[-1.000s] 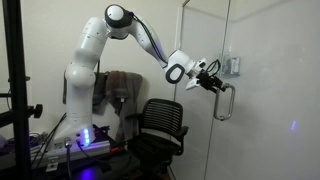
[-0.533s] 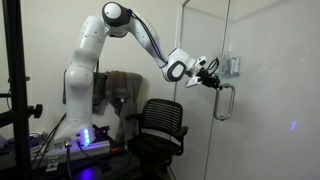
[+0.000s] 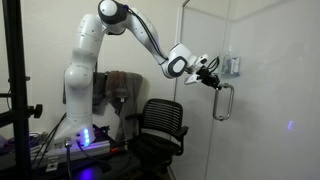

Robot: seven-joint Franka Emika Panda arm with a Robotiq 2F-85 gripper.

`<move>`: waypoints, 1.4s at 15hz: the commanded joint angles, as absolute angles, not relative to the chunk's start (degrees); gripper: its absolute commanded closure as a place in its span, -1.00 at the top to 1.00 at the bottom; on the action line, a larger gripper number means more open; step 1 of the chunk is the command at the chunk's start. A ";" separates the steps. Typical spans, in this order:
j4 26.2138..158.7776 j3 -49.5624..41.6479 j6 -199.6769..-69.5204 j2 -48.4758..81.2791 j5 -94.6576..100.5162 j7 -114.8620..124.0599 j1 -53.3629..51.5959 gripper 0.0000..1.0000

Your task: Open the bathing room door

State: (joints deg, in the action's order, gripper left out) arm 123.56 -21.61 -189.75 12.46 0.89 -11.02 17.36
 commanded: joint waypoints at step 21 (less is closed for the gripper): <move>141.94 -29.26 -160.77 -21.43 58.59 10.82 24.52 -0.87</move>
State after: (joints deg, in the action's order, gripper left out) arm 141.96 -27.34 -163.73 -16.80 50.85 15.61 18.82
